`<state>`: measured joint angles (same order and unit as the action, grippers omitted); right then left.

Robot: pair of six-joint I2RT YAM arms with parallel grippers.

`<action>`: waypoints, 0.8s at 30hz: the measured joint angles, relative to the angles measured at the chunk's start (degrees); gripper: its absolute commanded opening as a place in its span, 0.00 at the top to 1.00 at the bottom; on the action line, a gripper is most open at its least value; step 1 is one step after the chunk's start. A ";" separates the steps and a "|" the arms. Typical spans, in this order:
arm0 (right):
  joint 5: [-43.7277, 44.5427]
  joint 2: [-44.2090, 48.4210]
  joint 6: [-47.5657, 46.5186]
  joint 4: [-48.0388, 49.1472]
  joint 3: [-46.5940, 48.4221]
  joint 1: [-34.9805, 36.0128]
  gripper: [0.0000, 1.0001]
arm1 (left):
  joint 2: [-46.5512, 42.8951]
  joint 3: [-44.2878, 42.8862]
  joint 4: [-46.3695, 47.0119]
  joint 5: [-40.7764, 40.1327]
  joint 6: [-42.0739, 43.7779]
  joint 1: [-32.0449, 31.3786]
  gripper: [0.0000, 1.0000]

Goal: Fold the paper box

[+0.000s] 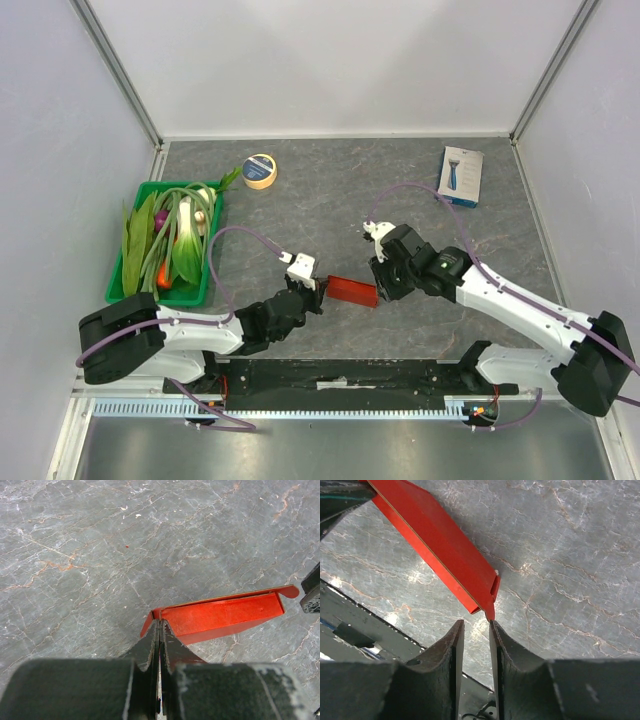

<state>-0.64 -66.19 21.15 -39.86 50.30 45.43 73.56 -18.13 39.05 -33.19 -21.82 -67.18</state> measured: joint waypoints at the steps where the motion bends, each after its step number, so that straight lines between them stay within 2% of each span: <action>1: -0.04 -0.48 -0.17 0.07 0.00 0.13 0.69 | 0.04 -0.02 -0.02 -0.17 0.00 -0.07 0.98; 7: 1.57 -2.16 -0.42 0.09 0.00 0.79 0.76 | 0.31 -0.20 -0.02 -0.70 0.00 -0.26 0.98; 10: 2.40 -2.16 -0.46 0.04 0.00 0.87 0.83 | 0.33 -0.22 -0.04 -0.94 0.00 -0.44 0.98; 15: 3.04 -2.47 -0.15 0.02 0.00 0.96 1.00 | 0.37 -0.24 -0.09 -1.14 0.00 -0.55 0.98; 24: 2.89 -3.87 6.29 -1.44 1.38 1.33 1.00 | 1.14 -0.85 -0.26 -2.73 0.22 -1.29 0.98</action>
<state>2.24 -70.06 27.44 -41.30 51.68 46.76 74.70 -18.98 38.79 -35.92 -21.61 -68.47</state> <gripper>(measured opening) 0.006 0.024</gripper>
